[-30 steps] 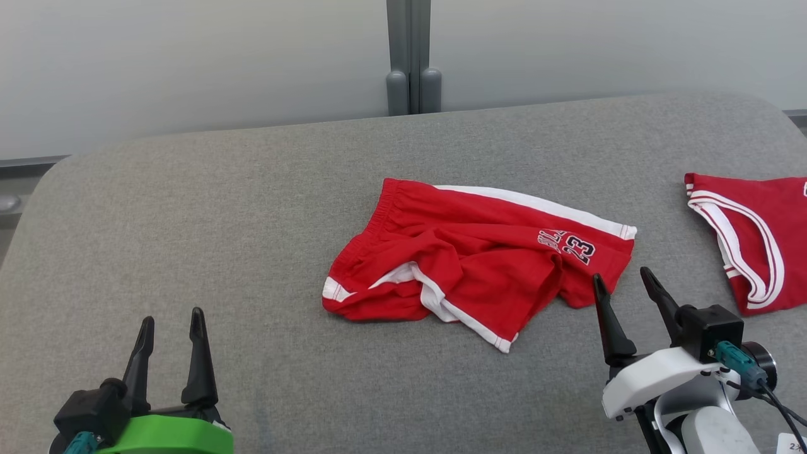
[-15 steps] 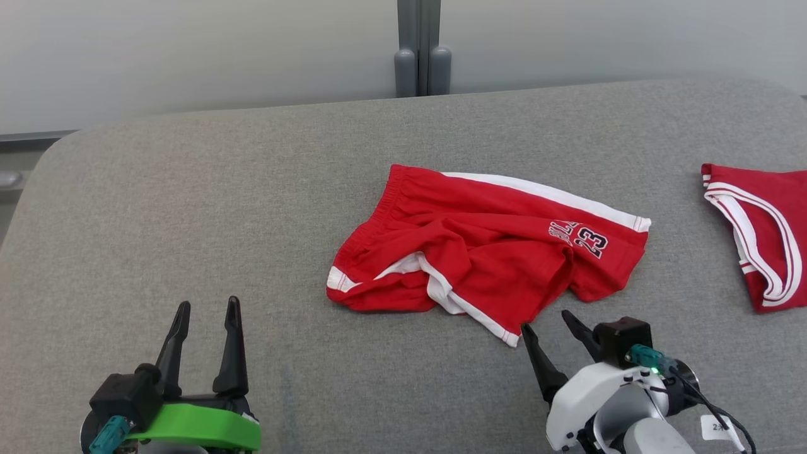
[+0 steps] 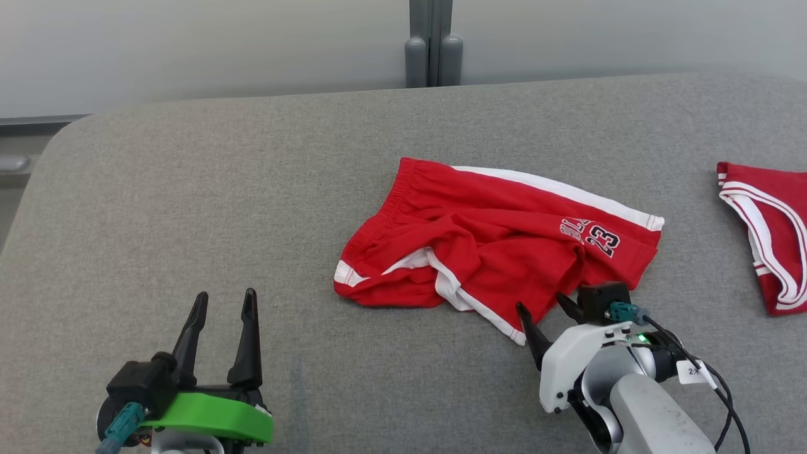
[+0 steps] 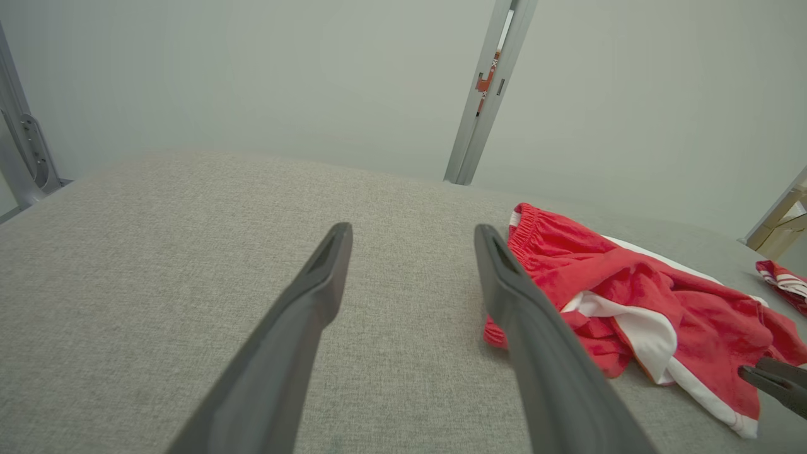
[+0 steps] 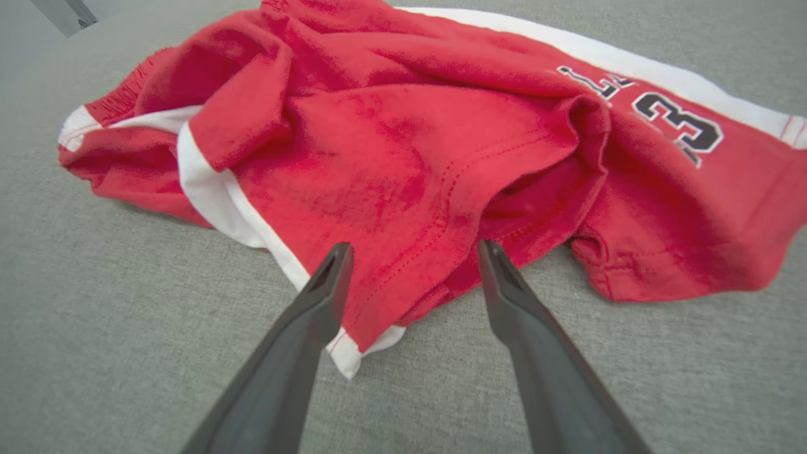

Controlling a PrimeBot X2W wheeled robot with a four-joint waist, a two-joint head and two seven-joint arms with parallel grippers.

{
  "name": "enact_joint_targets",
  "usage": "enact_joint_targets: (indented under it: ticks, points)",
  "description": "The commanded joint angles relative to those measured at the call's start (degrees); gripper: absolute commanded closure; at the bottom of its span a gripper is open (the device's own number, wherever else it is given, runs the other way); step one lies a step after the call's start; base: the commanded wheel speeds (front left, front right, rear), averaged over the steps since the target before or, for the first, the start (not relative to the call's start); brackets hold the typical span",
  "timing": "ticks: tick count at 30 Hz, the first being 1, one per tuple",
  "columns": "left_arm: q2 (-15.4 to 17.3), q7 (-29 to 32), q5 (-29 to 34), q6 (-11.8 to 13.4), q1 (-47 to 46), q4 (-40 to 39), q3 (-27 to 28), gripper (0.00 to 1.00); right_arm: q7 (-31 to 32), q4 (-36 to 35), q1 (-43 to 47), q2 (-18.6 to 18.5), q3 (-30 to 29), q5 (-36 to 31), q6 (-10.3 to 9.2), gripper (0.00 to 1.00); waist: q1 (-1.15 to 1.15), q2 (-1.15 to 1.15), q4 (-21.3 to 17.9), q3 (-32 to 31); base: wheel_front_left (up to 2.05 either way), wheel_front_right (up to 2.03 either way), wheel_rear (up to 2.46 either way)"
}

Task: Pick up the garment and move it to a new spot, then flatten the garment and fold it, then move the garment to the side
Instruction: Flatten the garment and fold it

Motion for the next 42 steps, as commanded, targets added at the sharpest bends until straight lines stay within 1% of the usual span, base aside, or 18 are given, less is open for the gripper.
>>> enact_joint_targets:
  ticks: [1,5,11,15,22,27,32,33,34,36,39,42]
  points:
    - [0.0,-0.1,0.2,-0.3,-0.9,0.1,0.2,0.0,-0.7,1.3,-1.1,-0.2,0.0,0.3,-0.1,0.0,0.0,0.0,0.2,0.0,0.0,0.0,0.0]
    - [-0.1,-0.1,0.3,-0.4,-0.7,0.1,0.4,0.0,-1.2,4.8,-2.3,-0.1,-0.1,1.0,-0.1,0.0,0.0,0.0,0.5,0.1,0.0,0.0,0.0]
    - [-0.2,-0.1,0.4,-0.4,-1.3,0.3,0.5,0.0,-2.7,8.0,-4.5,-0.1,2.1,2.0,-0.1,0.0,0.0,0.0,0.6,0.8,0.0,0.0,0.0]
    - [-0.2,-0.1,0.5,-0.6,-1.7,0.4,0.5,0.0,-4.0,9.2,-5.5,-0.1,4.6,3.7,-0.1,0.0,0.0,0.0,0.7,1.3,0.0,0.0,0.0]
    - [-0.2,-0.1,0.6,-0.7,-1.6,0.5,1.0,0.0,-6.1,7.9,-4.2,-0.1,8.1,2.9,-0.1,0.0,0.0,0.0,0.5,1.2,0.0,0.0,0.0]
    - [-0.3,-0.1,0.7,-0.8,-1.2,0.2,1.4,0.0,-7.1,5.8,-3.3,-0.2,7.6,1.1,-0.1,0.0,0.0,0.0,0.2,1.1,0.0,0.0,0.0]
    - [-0.4,-0.1,0.6,-0.8,-1.5,0.3,1.3,0.0,-5.8,5.1,-2.7,-0.1,7.9,0.1,-0.1,0.0,0.0,0.0,0.0,1.2,0.0,0.0,0.0]
    - [-0.4,-0.1,0.6,-0.8,-1.6,0.4,1.2,0.0,-5.7,4.9,-2.8,-0.1,8.0,0.1,-0.1,0.13,0.0,0.0,-0.1,1.3,0.0,0.0,0.0]
    - [-0.4,-0.1,0.6,-0.9,-1.7,0.4,1.1,0.0,-5.7,4.8,-2.7,-0.1,8.0,0.2,-0.1,1.0,0.0,0.0,-0.1,1.3,0.0,0.0,0.0]
    - [-0.4,-0.1,0.4,-0.9,-1.7,0.6,1.1,0.0,-5.4,5.2,-2.6,-0.1,8.0,0.3,-0.1,1.0,0.0,0.0,-0.1,1.4,0.0,0.0,0.0]
    - [-0.4,-0.1,0.3,-0.9,-1.7,0.7,1.2,0.0,-6.3,4.8,-3.0,-0.2,6.2,-0.3,-0.1,1.0,0.0,0.0,-0.2,1.3,0.0,0.0,0.0]
    - [-0.4,-0.1,0.4,-0.9,-1.5,0.7,1.3,0.0,-7.7,3.3,-2.8,-0.2,1.7,-1.5,-0.1,1.0,0.0,0.0,-0.2,1.1,0.0,0.0,0.0]
